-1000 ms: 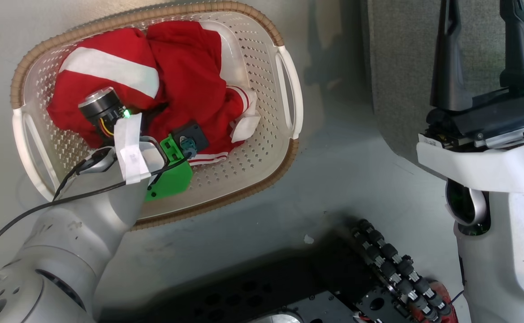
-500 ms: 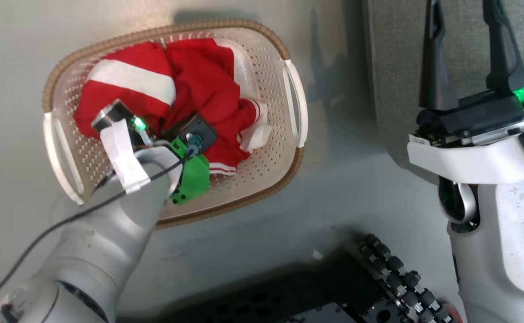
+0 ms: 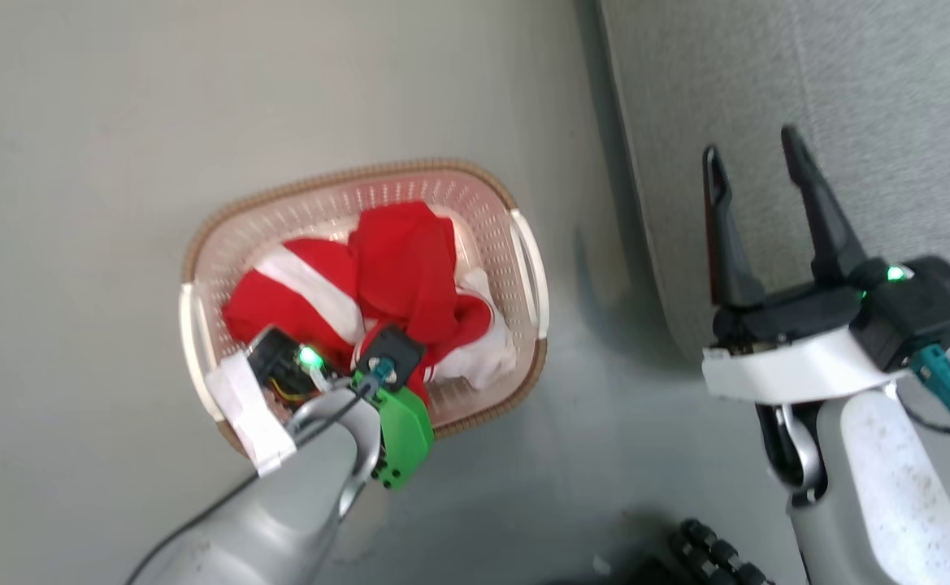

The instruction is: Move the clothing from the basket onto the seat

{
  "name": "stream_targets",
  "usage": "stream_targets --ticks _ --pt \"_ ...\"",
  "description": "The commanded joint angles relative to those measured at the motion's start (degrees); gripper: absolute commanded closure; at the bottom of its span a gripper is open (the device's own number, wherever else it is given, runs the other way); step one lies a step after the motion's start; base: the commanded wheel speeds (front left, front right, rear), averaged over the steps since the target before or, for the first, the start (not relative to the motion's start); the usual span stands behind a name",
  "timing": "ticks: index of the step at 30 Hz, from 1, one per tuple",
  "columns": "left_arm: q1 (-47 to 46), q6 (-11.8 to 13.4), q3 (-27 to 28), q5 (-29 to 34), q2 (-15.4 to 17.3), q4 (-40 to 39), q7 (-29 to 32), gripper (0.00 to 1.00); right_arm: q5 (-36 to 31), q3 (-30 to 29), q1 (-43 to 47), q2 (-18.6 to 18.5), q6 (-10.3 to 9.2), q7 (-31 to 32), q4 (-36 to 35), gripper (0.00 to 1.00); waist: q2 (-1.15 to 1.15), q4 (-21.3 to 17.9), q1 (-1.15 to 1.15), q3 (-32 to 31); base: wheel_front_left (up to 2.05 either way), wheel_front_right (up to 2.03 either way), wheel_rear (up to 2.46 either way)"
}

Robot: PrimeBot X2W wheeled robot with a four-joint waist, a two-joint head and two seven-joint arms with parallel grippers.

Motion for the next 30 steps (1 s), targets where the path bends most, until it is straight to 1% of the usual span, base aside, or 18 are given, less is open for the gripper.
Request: stream_targets --ticks 1,4,7,12,16,19,25,30 --pt "2.62 0.46 0.82 -0.67 -0.03 -1.36 -0.21 1.0 -0.43 -0.27 2.15 -0.16 -0.01 -0.18 0.61 0.0 0.0 2.36 0.0 -13.05 0.0 0.0 0.0" --pt "6.7 1.26 2.96 -1.93 -0.06 -5.4 -0.21 1.0 -0.4 -0.63 5.15 -0.17 -0.01 -0.18 1.68 0.0 0.0 3.05 0.0 -18.74 0.0 0.0 0.0" --pt "10.18 1.78 5.42 -2.53 -0.05 -9.2 -0.21 1.0 0.58 -0.63 7.63 -0.14 0.0 -0.18 2.58 0.0 0.0 3.44 0.0 -23.12 0.0 0.0 0.0" --pt "15.85 2.63 9.53 -1.91 0.72 -16.31 -0.22 1.0 0.5 0.74 11.83 -0.17 -0.01 -0.18 4.09 0.0 0.0 3.99 0.0 -30.56 0.0 0.0 0.0" --pt "19.66 3.0 12.55 -1.2 1.08 -21.8 -0.22 1.0 -0.13 1.8 15.05 -0.17 0.0 -0.18 5.17 0.0 0.0 4.08 0.0 -35.15 0.0 0.0 0.0" --pt "21.76 2.62 14.99 -1.14 1.0 -26.38 -0.22 1.0 -0.51 1.75 16.88 -0.17 0.0 -0.18 5.49 0.0 0.0 4.27 0.0 -37.15 0.0 0.0 0.0" --pt "23.18 2.07 18.22 1.2 1.42 -34.57 -0.22 1.0 -0.39 2.09 18.85 -0.16 -0.01 -0.18 5.65 0.0 0.0 4.32 0.0 -39.02 0.0 0.0 0.0" --pt "23.91 0.84 19.62 1.27 1.05 -38.69 -0.16 1.0 -0.52 2.91 20.14 -0.17 0.0 -0.18 5.81 0.0 0.0 4.3 0.0 -40.69 0.0 0.0 0.0"
